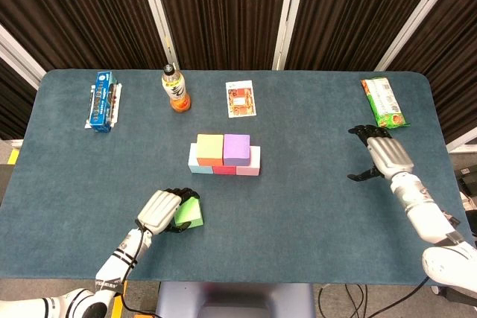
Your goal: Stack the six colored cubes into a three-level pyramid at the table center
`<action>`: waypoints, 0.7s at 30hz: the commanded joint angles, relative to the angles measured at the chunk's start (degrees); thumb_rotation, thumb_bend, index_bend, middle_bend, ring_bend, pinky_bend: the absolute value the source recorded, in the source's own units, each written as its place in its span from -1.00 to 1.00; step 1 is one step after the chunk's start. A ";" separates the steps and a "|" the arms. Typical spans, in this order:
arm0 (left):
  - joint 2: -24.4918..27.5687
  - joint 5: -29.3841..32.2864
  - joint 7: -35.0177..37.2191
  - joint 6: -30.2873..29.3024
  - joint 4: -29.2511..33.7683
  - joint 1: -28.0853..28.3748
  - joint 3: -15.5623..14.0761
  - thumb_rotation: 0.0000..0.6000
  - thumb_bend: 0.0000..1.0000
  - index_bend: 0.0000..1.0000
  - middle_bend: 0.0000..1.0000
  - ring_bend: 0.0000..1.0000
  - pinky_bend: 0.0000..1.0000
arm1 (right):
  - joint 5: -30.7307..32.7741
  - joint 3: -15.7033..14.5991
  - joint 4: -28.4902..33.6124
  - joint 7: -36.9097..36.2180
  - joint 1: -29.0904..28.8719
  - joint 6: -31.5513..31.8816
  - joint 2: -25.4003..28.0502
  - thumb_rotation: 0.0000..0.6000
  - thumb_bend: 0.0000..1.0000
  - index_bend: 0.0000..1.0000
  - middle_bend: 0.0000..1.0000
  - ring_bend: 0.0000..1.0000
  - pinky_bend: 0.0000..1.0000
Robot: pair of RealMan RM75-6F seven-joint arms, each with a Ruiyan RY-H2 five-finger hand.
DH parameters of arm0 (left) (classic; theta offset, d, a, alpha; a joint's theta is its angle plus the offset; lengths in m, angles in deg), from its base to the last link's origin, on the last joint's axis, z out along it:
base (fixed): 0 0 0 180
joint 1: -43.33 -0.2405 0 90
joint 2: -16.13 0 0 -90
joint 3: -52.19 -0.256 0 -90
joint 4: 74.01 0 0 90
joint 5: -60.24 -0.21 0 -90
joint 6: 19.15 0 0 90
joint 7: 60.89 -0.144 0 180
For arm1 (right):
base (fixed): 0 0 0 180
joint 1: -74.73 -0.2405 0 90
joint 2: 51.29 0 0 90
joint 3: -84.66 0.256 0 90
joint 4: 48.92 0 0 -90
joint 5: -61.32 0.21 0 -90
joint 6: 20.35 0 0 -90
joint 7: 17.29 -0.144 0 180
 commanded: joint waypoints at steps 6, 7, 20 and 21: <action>10.62 -6.23 7.74 -3.39 9.39 -0.08 3.17 1.00 -0.33 -0.22 -0.14 -0.12 0.08 | -3.52 0.00 0.89 -4.71 4.02 1.95 3.98 1.00 -0.86 -0.50 -0.63 -1.00 -1.00; 12.04 -6.92 8.60 -3.72 10.43 0.15 3.92 1.00 -0.33 -0.22 -0.14 -0.12 0.09 | -3.88 -0.06 1.07 -5.26 4.45 1.99 4.57 1.00 -0.86 -0.50 -0.63 -1.00 -1.00; 15.73 -5.15 14.94 6.16 2.75 13.61 15.47 1.00 -0.32 -0.24 -0.25 -0.24 0.02 | -6.17 0.12 4.18 -9.33 9.18 4.60 9.65 1.00 -0.86 -0.51 -0.63 -1.00 -1.00; 15.21 -5.31 15.52 7.38 1.10 14.94 15.62 1.00 -0.32 -0.25 -0.26 -0.25 0.01 | -6.01 0.17 4.39 -9.22 9.37 4.71 9.82 1.00 -0.87 -0.51 -0.63 -1.00 -1.00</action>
